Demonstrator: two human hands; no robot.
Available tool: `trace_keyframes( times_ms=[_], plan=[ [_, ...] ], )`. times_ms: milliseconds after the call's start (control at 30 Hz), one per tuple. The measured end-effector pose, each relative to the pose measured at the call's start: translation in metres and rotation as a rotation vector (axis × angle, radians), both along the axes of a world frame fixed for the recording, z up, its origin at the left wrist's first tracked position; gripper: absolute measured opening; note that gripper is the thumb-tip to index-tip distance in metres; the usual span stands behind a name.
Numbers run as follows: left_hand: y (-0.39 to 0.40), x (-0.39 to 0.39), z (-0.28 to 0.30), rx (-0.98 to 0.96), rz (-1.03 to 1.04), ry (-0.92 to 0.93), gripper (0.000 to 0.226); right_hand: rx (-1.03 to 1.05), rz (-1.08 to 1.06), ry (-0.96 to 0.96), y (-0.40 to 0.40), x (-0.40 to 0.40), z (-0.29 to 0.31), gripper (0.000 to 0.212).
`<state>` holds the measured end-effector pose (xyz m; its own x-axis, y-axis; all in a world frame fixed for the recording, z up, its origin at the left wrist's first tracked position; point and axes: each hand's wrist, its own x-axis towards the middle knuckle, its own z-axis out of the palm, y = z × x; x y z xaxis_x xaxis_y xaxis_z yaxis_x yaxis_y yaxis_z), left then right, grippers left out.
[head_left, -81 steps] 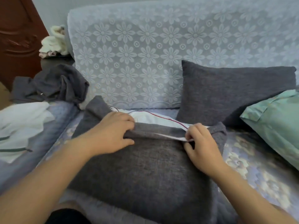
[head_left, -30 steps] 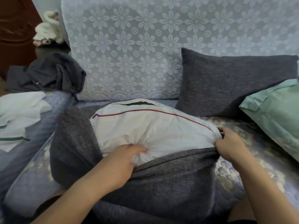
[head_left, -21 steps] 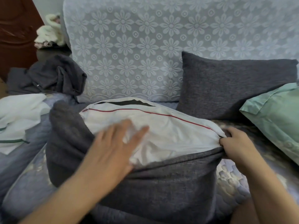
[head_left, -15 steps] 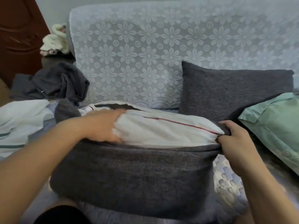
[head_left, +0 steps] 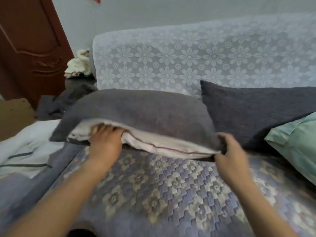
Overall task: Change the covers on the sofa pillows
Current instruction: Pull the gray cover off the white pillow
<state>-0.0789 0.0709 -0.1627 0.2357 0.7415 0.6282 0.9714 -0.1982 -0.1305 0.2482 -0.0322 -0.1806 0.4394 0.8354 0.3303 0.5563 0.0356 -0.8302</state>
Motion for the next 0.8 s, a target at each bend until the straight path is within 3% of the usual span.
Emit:
trace_keyframes(
  times_ms=[67,100,167,200,267,333,433,500,567,700,800],
  plan=[
    [-0.025,0.019,-0.058,-0.333,0.27,-0.271,0.031,-0.162,0.146,-0.069,-0.002,-0.018,-0.057,0.054],
    [-0.045,0.037,-0.092,-0.544,0.291,-0.481,0.045,-0.234,0.202,-0.083,-0.005,-0.026,-0.085,0.053],
    [-0.102,0.078,-0.153,-0.815,0.131,-0.931,0.059,-0.318,0.239,-0.087,-0.018,-0.041,-0.131,0.058],
    [-0.13,0.093,-0.171,-0.875,0.089,-1.17,0.056,-0.321,0.217,-0.063,-0.022,-0.046,-0.145,0.061],
    [-0.16,0.111,-0.189,-0.896,0.079,-1.458,0.036,-0.284,0.138,0.024,-0.022,-0.051,-0.149,0.063],
    [-0.158,0.127,-0.178,-0.923,0.083,-1.599,0.006,-0.247,0.143,0.17,-0.017,-0.052,-0.134,0.059],
    [-0.131,0.134,-0.15,-1.06,-0.007,-1.805,0.021,-0.215,0.143,0.315,-0.012,-0.047,-0.116,0.045],
    [-0.118,0.147,-0.135,-1.183,-0.055,-1.91,0.029,-0.241,0.092,0.26,-0.012,-0.044,-0.116,0.034],
    [-0.111,0.161,-0.131,-1.184,-0.016,-1.954,0.027,-0.277,0.036,0.26,-0.013,-0.046,-0.118,0.028],
    [-0.108,0.171,-0.132,-0.992,0.103,-1.923,0.013,-0.289,0.077,0.351,-0.017,-0.05,-0.122,0.031],
    [-0.114,0.173,-0.122,-1.05,0.01,-2.073,0.012,-0.269,0.147,0.37,-0.024,-0.049,-0.123,0.046]
  ],
)
